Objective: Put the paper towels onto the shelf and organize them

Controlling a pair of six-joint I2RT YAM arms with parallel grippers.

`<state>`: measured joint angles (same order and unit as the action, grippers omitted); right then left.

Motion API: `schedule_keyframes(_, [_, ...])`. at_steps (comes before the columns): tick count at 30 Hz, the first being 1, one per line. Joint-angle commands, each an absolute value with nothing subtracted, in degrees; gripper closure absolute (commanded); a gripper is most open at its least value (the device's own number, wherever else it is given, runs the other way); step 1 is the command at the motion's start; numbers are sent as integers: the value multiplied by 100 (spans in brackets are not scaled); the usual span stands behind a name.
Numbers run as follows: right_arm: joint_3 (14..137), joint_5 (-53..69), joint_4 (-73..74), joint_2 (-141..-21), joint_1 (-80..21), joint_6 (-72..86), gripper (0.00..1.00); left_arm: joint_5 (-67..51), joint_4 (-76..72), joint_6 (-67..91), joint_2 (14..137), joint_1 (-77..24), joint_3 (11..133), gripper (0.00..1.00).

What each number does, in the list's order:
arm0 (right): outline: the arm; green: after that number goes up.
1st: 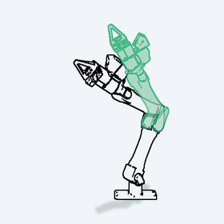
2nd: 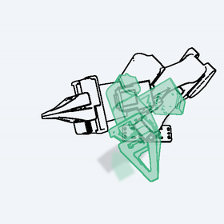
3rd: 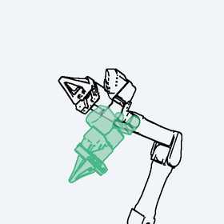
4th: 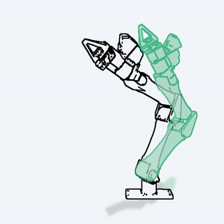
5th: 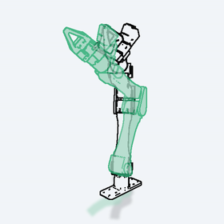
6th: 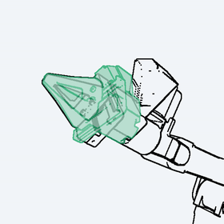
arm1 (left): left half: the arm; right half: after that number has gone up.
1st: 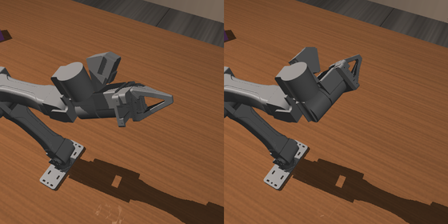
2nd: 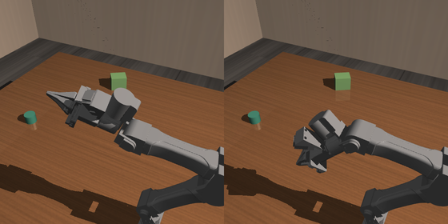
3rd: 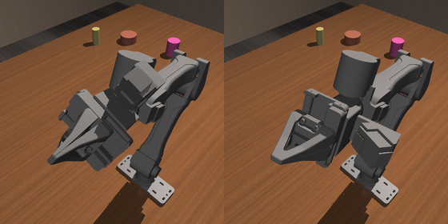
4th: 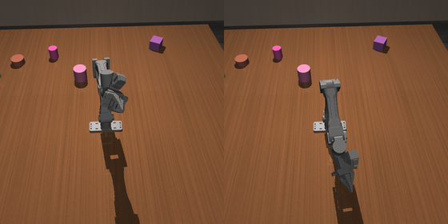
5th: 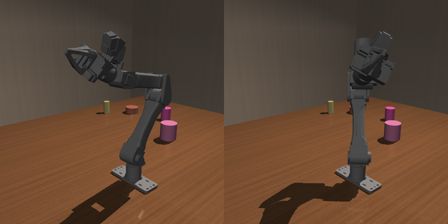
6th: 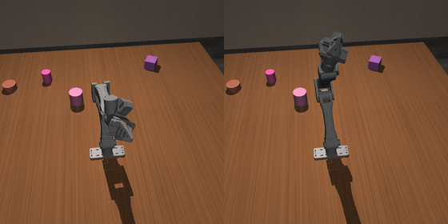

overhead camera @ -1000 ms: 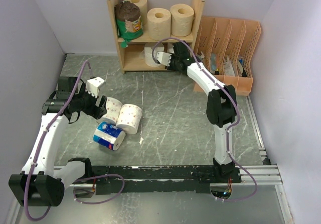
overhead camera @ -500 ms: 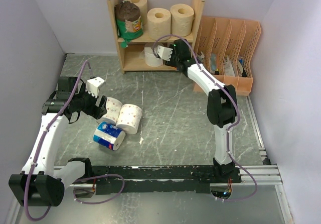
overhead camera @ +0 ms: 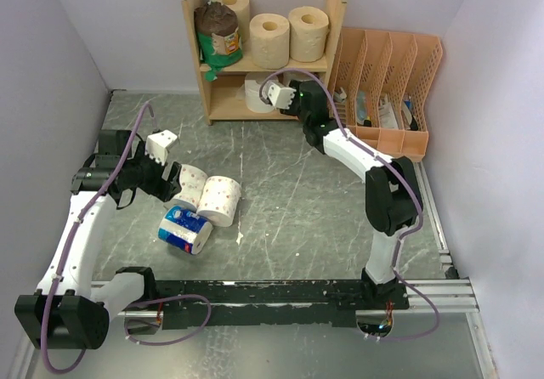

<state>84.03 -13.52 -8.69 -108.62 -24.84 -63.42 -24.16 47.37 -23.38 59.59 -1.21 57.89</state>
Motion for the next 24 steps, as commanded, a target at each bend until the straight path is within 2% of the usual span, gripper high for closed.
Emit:
schedule_keyframes(1, [8107,-1445,-1305,-10690,-2470,-6073,47,-2417,4588,-2355,5929,-79,5748,10])
schedule_keyframes(8, [7255,-1465,-1564,-10229,-2470,-5839,45,-2447,4579,-2364,5961,-79,5733,10])
schedule_keyframes(14, [6498,-1506,-3392,-10527,-2469,-6339,44,-2506,4551,-2329,6035,-80,5728,10])
schedule_keyframes(18, [6465,-1598,-4186,-10990,-2470,-6470,42,-2517,4604,-2324,6040,-79,5774,10])
schedule_keyframes(24, [7002,-1724,-4606,-11822,-2453,-6476,40,-2505,4612,-2346,6054,-79,5772,10])
